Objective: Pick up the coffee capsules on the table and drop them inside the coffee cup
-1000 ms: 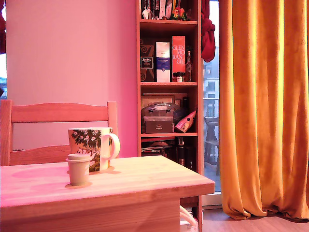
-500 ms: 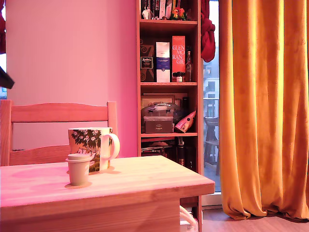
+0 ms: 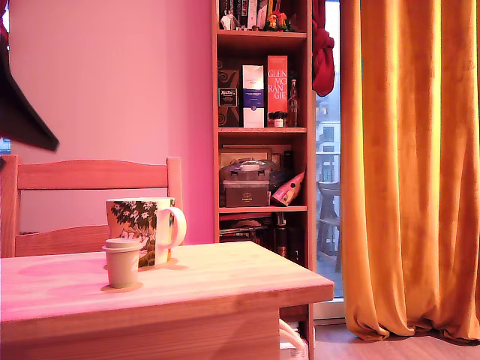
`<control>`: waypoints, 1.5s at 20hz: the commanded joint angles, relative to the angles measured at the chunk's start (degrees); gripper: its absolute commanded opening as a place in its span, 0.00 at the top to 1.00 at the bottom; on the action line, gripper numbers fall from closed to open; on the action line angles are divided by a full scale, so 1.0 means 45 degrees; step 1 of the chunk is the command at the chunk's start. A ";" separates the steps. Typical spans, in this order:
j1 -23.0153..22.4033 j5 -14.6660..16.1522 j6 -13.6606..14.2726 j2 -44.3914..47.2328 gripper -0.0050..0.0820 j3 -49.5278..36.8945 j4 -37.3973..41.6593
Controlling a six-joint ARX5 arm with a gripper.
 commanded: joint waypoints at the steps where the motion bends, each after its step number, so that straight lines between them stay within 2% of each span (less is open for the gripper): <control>1: -0.0049 -0.0063 0.0272 0.0223 0.13 -0.0486 0.0612; 4: -0.0058 -0.0024 0.0957 0.0602 0.13 -0.0996 0.1409; 5: -0.0063 0.0126 0.0957 0.0729 0.13 -0.1146 0.1685; 7: -0.0058 0.0758 0.1559 0.0962 0.13 -0.1511 0.2346; 11: -0.0049 0.1486 0.2205 0.1933 0.13 -0.1681 0.2997; 17: -0.0049 0.1598 0.2361 0.4804 0.13 -0.1681 0.5391; 23: -0.0049 0.1991 0.2404 0.7699 0.13 -0.1681 0.7830; 26: -0.0049 0.2050 0.2385 0.8602 0.13 -0.1676 0.8388; 30: -0.0049 0.2050 0.2395 0.9122 0.13 -0.1661 0.8291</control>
